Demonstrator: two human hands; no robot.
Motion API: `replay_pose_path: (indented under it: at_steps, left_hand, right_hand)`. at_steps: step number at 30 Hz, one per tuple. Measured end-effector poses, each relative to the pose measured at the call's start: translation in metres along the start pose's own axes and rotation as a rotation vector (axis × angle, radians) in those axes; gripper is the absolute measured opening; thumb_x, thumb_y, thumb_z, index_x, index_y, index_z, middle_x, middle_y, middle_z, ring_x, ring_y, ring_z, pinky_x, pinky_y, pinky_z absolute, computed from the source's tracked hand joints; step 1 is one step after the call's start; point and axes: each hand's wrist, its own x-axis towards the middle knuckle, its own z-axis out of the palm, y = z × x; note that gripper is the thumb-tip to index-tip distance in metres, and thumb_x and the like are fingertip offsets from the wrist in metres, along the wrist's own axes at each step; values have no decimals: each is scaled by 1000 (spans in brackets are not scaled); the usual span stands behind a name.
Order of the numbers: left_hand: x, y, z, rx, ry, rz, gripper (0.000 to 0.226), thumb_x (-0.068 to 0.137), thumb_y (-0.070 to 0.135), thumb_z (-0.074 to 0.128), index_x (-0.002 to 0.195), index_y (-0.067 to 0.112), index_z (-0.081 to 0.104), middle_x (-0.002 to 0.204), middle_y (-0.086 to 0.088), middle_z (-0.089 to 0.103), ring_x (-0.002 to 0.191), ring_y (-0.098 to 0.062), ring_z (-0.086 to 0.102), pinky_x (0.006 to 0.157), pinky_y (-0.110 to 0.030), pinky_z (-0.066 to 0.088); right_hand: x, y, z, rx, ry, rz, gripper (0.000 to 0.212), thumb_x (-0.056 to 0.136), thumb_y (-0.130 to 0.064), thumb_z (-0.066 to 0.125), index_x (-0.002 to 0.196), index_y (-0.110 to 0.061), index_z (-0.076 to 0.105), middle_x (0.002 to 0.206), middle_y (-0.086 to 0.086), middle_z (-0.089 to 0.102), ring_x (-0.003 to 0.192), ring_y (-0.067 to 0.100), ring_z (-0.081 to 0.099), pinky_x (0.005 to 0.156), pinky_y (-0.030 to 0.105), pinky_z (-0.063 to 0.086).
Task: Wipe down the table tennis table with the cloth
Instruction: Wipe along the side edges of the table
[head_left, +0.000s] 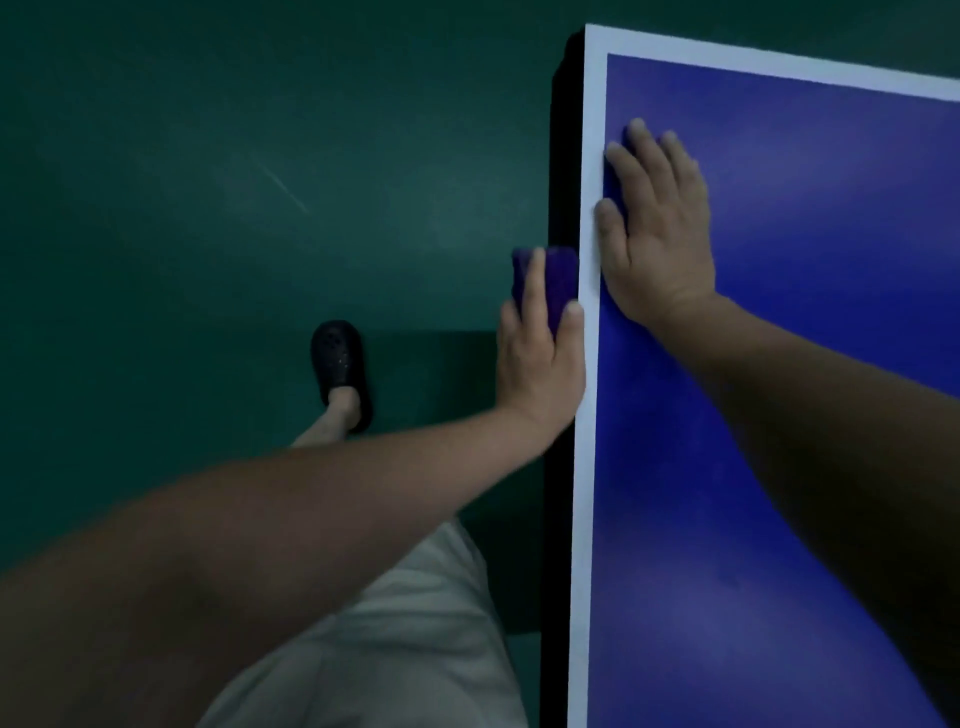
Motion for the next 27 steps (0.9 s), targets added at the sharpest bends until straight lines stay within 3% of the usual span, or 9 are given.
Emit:
replay_pose_path:
  at_steps: [3,7,11,14,18,21,22,25,27]
  left_hand:
    - [56,26,-1,2,30,31,63,101,42,42,159,31,20,145,-16,38,127,-28,46,103,-29,34]
    - [40,23,-2,7,12,43,64,101,46,38,159,31,17,152,-13,34,137,-24,40,111,-27,30]
    - [-33,-4,-10,-18,-120,-32,62,95,61,33,148,64,1,143,14,28,123,16,34,103,-9,27]
    - [-44,-10,-17,-17,-187,-70,60,95,60,35,139,75,-3,143,12,27,118,35,20,93,9,15]
    - [21,22,-12,-47,-85,-78,62,100,41,42,155,46,15,147,-6,33,120,30,27,94,7,17]
    - [106,61,-8,-57,27,-33,61,101,35,42,158,30,22,150,-14,34,134,-12,40,103,-11,24]
    - [133,75,-7,-68,53,-9,60,101,34,42,158,29,22,152,-14,34,132,-11,39,101,-9,23]
    - [182,99,-5,-52,123,85,59,102,30,41,158,20,25,153,-15,35,106,23,26,85,11,14]
    - [181,99,-5,-21,104,93,60,102,31,41,158,20,23,153,-15,34,99,29,21,82,13,12]
  right_hand:
    - [-1,2,4,-8,50,1,52,105,-35,37,152,-14,42,163,5,31,152,30,23,123,52,19]
    - [1,5,7,4,76,-6,50,103,-32,41,150,-14,45,161,6,35,150,32,28,120,54,23]
    - [0,7,9,12,84,-25,50,103,-30,42,150,-14,46,161,5,36,150,31,28,121,53,22]
    - [1,7,9,32,98,-23,49,101,-28,44,148,-14,48,160,6,37,149,32,29,121,54,22]
    - [1,5,6,62,95,-23,50,99,-27,46,147,-13,51,159,7,39,149,33,30,120,54,23]
    - [0,2,4,76,93,-9,52,96,-26,50,145,-12,53,158,8,41,148,34,32,120,55,24]
    - [1,2,3,79,99,-7,52,95,-25,50,145,-12,53,157,9,42,148,34,32,120,55,25]
    - [2,1,0,96,106,-8,52,94,-26,50,144,-11,55,156,9,43,147,34,34,120,54,24]
    - [3,0,0,103,108,0,51,94,-25,50,142,-11,57,155,9,44,147,34,35,120,54,25]
